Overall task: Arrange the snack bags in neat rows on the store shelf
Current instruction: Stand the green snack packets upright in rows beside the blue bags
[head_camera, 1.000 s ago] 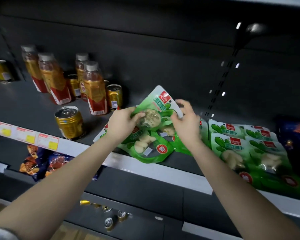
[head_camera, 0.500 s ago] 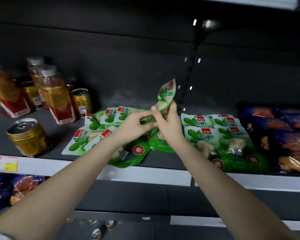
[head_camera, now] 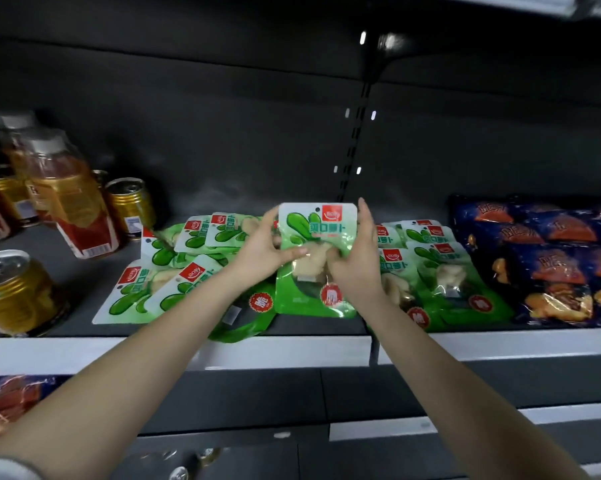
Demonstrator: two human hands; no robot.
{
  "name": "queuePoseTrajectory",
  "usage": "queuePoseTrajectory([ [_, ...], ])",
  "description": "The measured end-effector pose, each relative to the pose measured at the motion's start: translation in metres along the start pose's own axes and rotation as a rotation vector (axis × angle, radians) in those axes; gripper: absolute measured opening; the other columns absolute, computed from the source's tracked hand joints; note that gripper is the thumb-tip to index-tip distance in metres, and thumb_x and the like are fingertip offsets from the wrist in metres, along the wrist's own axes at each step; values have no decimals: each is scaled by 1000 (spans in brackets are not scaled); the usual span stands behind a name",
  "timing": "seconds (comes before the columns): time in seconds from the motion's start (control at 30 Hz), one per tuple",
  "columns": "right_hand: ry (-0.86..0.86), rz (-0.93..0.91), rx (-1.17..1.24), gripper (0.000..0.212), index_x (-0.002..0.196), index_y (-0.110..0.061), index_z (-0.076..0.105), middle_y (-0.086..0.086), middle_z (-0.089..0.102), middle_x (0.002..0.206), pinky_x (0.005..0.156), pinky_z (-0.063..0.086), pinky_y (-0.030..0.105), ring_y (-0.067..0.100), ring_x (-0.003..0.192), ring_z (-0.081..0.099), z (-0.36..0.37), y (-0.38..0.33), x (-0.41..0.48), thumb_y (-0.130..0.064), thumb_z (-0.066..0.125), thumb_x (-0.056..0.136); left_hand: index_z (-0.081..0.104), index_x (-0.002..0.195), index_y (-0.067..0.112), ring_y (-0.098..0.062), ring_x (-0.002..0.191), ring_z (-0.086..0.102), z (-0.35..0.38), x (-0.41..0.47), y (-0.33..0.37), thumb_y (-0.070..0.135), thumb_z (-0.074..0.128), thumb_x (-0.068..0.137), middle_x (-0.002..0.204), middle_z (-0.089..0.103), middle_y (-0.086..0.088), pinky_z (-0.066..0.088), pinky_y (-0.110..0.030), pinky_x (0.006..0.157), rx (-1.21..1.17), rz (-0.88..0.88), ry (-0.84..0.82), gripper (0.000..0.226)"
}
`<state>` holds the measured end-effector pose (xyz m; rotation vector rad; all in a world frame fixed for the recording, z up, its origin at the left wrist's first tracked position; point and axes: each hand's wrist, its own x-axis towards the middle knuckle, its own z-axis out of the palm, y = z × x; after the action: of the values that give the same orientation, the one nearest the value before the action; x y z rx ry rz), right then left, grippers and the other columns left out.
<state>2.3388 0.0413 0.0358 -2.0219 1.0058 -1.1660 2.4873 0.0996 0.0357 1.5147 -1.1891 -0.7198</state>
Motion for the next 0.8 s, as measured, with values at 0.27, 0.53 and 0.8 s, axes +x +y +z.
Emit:
queuePoseTrajectory([
  [0.27, -422, -30, -544, 50, 145, -10, 35, 13, -1, 159, 118, 3, 28, 26, 147, -1, 7, 14, -24, -23, 40, 97, 59, 104, 6, -14, 77, 58, 18, -9, -27, 17, 74, 76, 90, 65, 0, 35, -9, 63, 433, 172, 189, 34],
  [0.53, -550, 108, -699, 66, 151, -4, 7, 20, 0, 158, 120, 7, 38, 30, 146, 3, 25, 15, -35, -41, 26, 100, 57, 127, 6, -29, 126, 44, 18, -2, -35, 21, 65, 86, 135, 53, -11, 24, -20, 100, 627, 183, 103, 44],
  [0.8, -619, 175, -770, 80, 151, -7, -4, 18, -9, 158, 119, 0, 43, 31, 146, -6, 27, 9, -39, -54, 28, 95, 34, 140, -3, -29, 139, 29, 19, -5, -32, 7, 56, 84, 147, 34, -19, 19, -27, 114, 529, 144, 179, 62],
])
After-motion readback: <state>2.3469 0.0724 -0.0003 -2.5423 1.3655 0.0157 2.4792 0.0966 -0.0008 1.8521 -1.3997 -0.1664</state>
